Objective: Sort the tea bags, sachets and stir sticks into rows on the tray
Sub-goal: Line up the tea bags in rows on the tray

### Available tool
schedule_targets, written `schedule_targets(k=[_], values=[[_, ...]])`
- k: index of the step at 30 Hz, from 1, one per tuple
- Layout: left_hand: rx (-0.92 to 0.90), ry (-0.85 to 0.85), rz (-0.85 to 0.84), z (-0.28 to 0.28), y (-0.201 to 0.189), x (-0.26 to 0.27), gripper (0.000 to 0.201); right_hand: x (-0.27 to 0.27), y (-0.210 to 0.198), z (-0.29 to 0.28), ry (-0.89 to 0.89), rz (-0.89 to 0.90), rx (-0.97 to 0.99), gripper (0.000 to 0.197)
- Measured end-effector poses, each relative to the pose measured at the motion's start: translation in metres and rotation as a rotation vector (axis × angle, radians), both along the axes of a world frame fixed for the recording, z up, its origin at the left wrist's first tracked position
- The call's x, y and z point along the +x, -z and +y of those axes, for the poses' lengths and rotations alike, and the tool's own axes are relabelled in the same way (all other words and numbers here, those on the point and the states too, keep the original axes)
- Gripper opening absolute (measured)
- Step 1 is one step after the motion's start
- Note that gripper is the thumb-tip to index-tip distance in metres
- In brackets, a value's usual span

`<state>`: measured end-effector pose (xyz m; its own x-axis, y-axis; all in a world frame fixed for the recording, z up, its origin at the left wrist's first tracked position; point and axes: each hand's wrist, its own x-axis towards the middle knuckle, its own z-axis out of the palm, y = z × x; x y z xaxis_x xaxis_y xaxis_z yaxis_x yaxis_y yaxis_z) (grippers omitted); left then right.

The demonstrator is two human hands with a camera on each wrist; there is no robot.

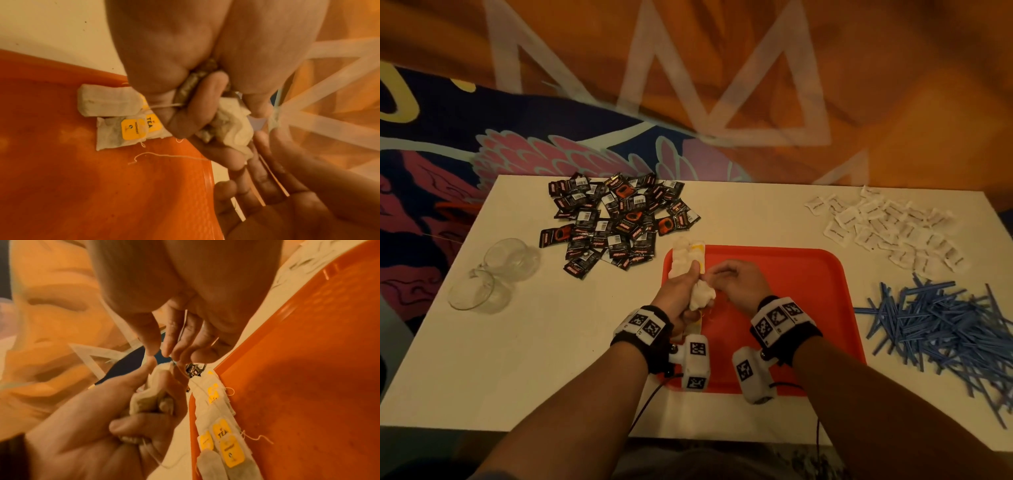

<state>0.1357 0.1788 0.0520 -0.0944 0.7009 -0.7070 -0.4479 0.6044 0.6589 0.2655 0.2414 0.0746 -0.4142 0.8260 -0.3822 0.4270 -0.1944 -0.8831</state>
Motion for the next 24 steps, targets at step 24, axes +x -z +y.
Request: schedule_targets(k=[24], values=[[0.222,-0.12,-0.059,0.007,-0.035,-0.016,0.022,-0.019,-0.039,0.015,0.185,-0.054,0.122,0.026]])
